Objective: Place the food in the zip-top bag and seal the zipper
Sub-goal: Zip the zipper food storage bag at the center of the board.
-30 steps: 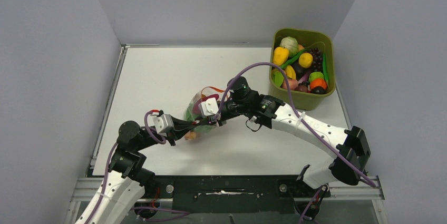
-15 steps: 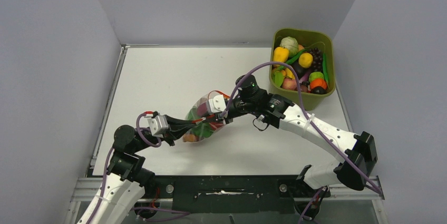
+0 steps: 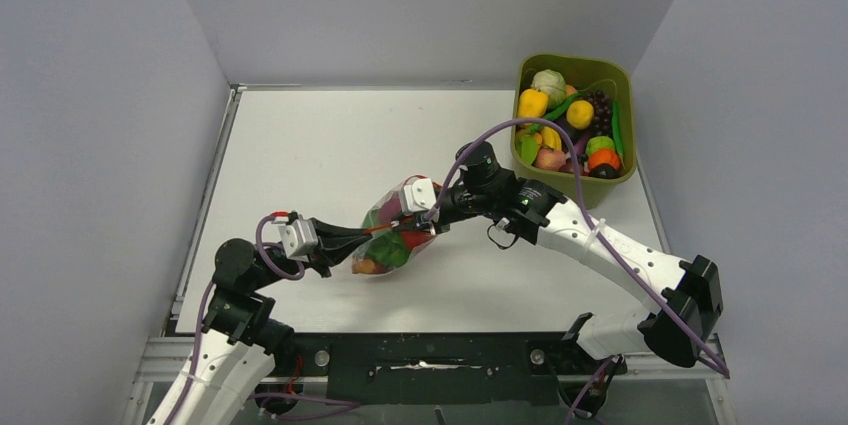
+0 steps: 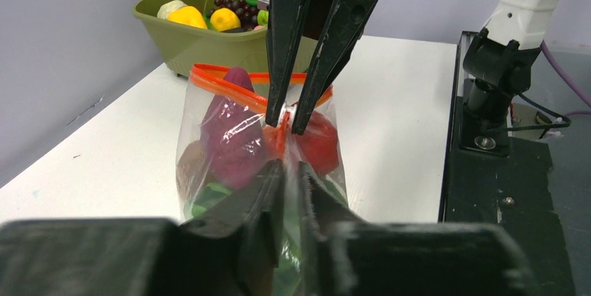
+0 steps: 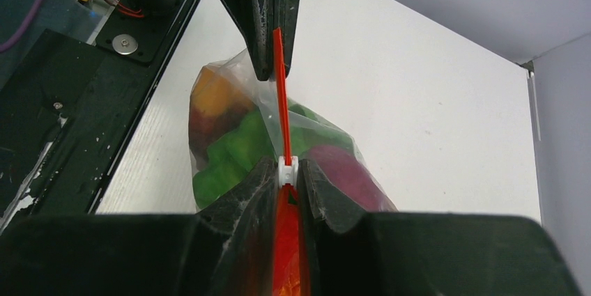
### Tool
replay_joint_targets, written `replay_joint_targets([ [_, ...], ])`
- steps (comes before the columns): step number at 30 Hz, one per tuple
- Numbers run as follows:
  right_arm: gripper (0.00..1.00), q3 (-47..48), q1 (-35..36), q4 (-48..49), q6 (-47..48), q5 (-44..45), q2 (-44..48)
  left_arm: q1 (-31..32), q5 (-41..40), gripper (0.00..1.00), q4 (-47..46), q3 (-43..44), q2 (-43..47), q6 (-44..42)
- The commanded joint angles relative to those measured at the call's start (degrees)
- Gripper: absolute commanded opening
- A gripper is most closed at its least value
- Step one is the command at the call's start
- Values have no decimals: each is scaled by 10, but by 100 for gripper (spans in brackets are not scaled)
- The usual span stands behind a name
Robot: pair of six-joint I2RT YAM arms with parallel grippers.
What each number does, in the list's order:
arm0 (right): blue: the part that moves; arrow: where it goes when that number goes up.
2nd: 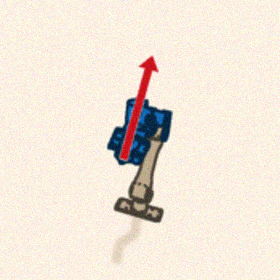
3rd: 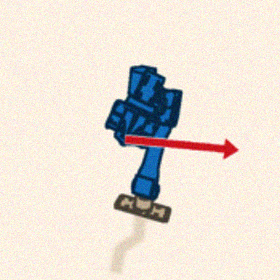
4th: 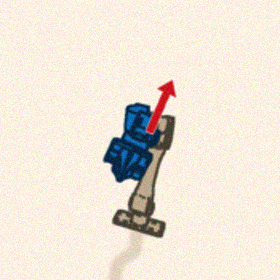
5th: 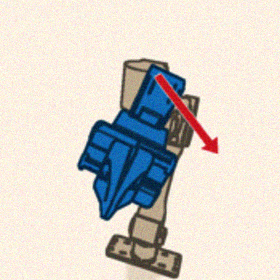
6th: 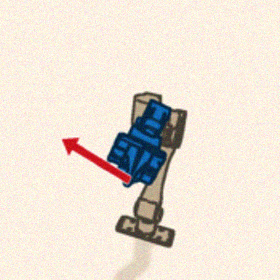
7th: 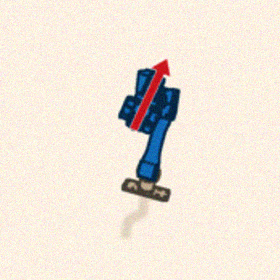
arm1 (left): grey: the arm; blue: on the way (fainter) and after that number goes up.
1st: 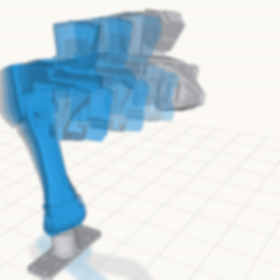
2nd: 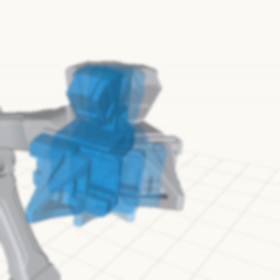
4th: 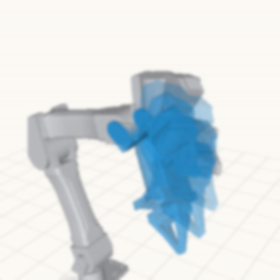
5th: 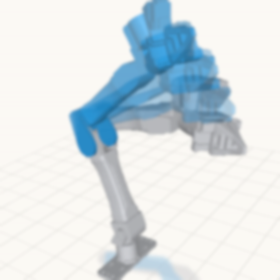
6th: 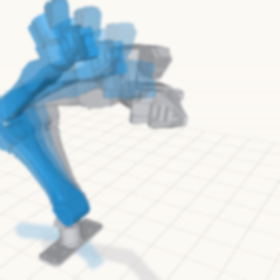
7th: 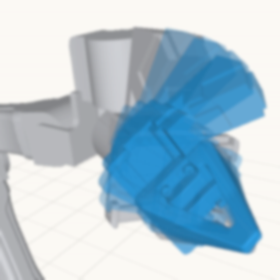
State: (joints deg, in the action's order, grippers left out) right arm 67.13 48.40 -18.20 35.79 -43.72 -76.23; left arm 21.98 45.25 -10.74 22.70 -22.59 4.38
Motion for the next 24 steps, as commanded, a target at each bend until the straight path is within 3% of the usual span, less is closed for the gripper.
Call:
replay_joint_targets([
  [1,0,29,-18,-19,4,35,26,-1,8,23,-9,36,-4,-23],
  [4,0,41,-15,-27,3,40,19,-1,9,39,-5,40,-12,-32],
  [7,0,57,-10,-33,-2,45,8,-1,11,45,-10,46,-28,-38],
  [21,0,88,9,-26,-10,41,-26,-1,19,46,-55,65,-101,-37],
  [24,0,96,13,-26,-13,43,-35,-1,26,40,-64,67,-115,-36],
])
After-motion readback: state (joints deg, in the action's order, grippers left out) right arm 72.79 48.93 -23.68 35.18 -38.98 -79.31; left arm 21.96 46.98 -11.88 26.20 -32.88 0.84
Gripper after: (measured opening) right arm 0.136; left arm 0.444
